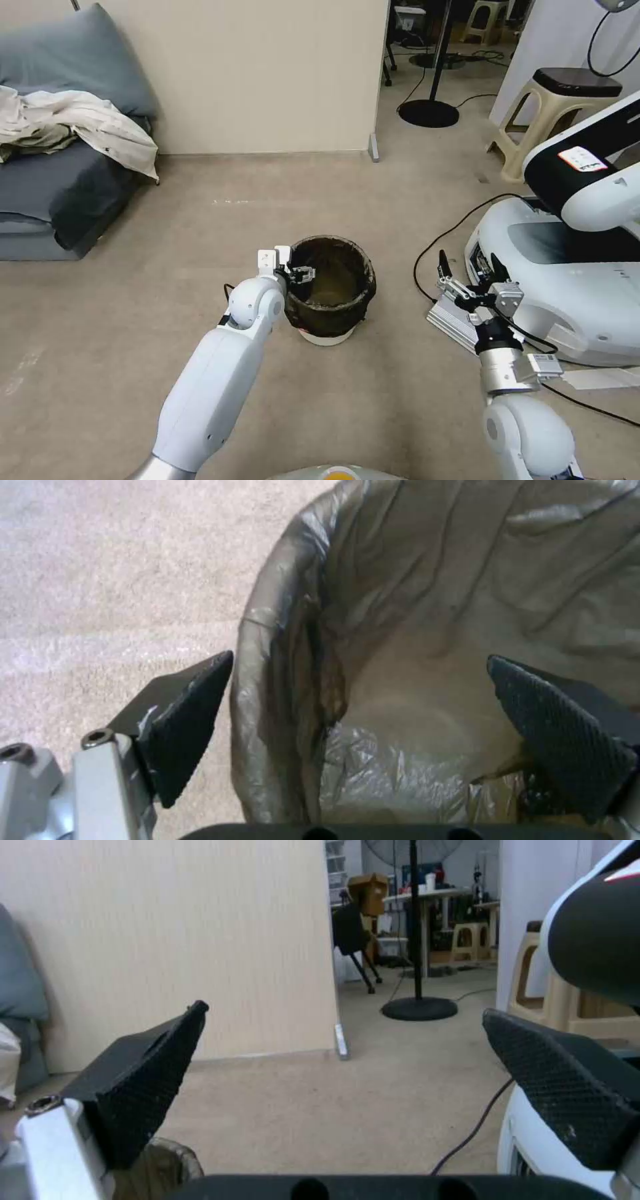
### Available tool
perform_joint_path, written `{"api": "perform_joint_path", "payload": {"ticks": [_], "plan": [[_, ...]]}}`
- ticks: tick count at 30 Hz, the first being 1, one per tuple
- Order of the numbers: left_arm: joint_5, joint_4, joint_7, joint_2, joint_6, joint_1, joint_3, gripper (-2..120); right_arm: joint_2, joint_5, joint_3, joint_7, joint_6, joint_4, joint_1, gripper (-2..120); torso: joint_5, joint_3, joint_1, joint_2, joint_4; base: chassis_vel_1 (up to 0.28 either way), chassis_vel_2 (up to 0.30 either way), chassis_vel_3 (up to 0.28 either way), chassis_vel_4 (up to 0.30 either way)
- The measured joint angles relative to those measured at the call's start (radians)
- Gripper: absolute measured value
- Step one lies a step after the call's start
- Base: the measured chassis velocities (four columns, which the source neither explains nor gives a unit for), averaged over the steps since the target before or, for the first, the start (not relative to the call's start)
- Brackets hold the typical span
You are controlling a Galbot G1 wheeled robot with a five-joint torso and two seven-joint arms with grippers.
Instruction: Pick up the trash can from the floor.
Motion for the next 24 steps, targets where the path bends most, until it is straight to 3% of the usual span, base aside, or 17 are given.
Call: {"api": "perform_joint_path", "payload": {"ticks": [16, 24], "plan": [[-0.03, 0.077, -0.03, -0.006, -0.001, -0.04, 0.036, 91, 0.0, -0.002, 0.001, 0.003, 0.004, -0.01, 0.004, 100, 0.0, 0.0, 0.0, 0.0, 0.0, 0.0, 0.0, 0.0, 0.0], [-0.029, 0.1, -0.042, -0.009, -0.003, -0.05, 0.036, 66, 0.002, -0.003, 0.002, 0.003, 0.008, -0.016, 0.007, 100, 0.0003, 0.0, 0.0, 0.0, 0.0003, 0.0, 0.0, 0.0, 0.0]]}}
